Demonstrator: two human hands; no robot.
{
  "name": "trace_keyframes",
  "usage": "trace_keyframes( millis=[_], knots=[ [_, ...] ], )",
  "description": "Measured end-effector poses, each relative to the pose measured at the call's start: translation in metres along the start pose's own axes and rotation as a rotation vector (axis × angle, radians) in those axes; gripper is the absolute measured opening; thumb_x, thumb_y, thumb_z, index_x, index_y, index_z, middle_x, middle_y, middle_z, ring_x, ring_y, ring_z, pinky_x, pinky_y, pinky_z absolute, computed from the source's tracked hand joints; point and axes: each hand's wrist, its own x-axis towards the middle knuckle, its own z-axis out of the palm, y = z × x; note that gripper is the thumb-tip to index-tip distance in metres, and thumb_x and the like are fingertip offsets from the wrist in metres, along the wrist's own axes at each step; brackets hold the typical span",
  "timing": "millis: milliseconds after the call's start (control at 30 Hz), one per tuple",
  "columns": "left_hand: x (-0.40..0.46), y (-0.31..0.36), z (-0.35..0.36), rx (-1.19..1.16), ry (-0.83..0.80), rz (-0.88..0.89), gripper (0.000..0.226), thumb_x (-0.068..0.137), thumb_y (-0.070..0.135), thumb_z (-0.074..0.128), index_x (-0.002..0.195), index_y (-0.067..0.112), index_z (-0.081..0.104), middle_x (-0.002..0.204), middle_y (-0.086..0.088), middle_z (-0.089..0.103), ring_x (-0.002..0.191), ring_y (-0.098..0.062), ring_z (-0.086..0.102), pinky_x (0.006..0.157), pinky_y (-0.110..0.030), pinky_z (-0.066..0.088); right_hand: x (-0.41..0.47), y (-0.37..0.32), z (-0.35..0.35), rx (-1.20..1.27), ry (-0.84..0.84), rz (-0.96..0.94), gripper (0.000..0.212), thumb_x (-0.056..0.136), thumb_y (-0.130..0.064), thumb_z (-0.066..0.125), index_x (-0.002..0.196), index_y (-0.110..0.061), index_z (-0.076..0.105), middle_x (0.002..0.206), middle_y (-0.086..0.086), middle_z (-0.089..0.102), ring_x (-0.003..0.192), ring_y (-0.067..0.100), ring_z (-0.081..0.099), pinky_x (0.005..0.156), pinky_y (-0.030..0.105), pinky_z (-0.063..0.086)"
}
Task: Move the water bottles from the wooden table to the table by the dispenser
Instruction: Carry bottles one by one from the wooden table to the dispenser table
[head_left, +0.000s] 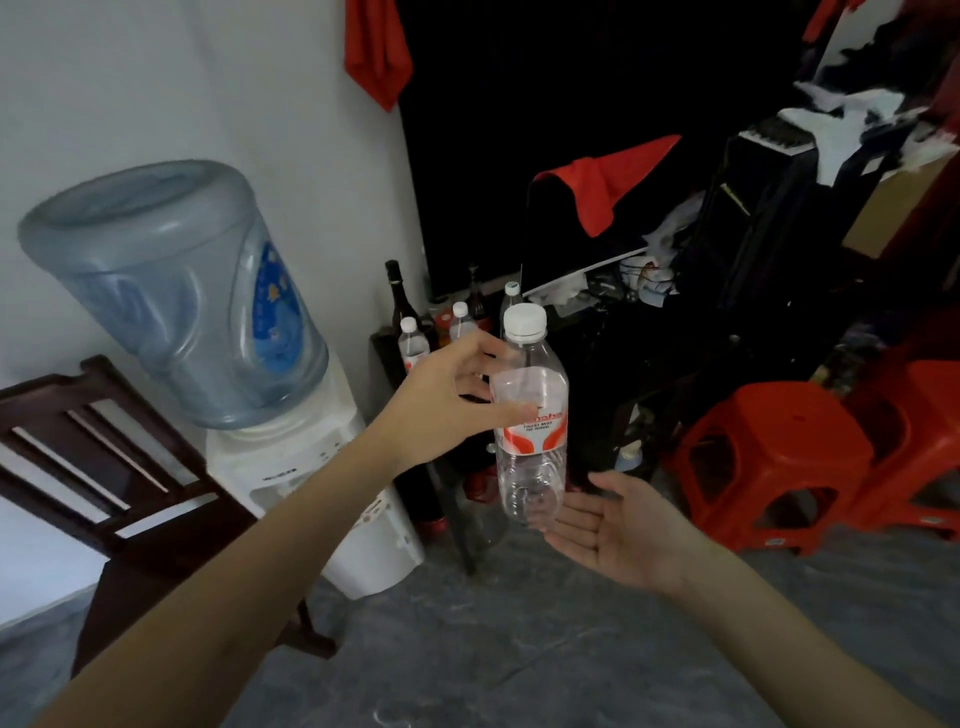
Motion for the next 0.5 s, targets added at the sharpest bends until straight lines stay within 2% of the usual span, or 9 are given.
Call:
trace_keyframes(
  millis=[100, 267, 500],
  knots=[
    [0.034, 0.0, 0.012, -0.008, 0.042, -0.001, 0.054, 0.068, 0.049, 0.088, 0.113, 0.034, 0.062, 0.113, 0.009, 0.075, 0.099, -0.015, 0.075, 0.09, -0.037, 0.062, 0.016, -0.041, -0.016, -0.001, -0.031, 0.001, 0.05, 0.101, -0.033, 0.042, 0.119, 0.009, 0.06, 0.114, 0.028, 0.07, 0.097, 0.038, 0.072, 0.077, 0.045, 0.062],
    [0.075, -0.008, 0.021, -0.013, 0.061, -0.038, 0.062, 0.069, 0.044, 0.087, 0.12, 0.022, 0.06, 0.114, 0.003, 0.075, 0.101, -0.016, 0.075, 0.092, -0.041, 0.061, 0.046, -0.084, -0.03, 0.013, -0.036, 0.029, 0.047, 0.101, -0.031, 0.043, 0.119, 0.01, 0.06, 0.113, 0.027, 0.07, 0.096, 0.037, 0.073, 0.083, 0.046, 0.054],
    [0.132, -0.044, 0.024, 0.04, 0.068, -0.097, 0.059, 0.068, 0.044, 0.089, 0.117, 0.027, 0.06, 0.117, 0.007, 0.072, 0.106, -0.011, 0.073, 0.09, -0.041, 0.062, 0.107, -0.129, -0.028, 0.015, 0.014, 0.1, 0.047, 0.101, -0.03, 0.043, 0.119, 0.011, 0.059, 0.111, 0.029, 0.07, 0.107, 0.038, 0.066, 0.088, 0.045, 0.053]
  ],
)
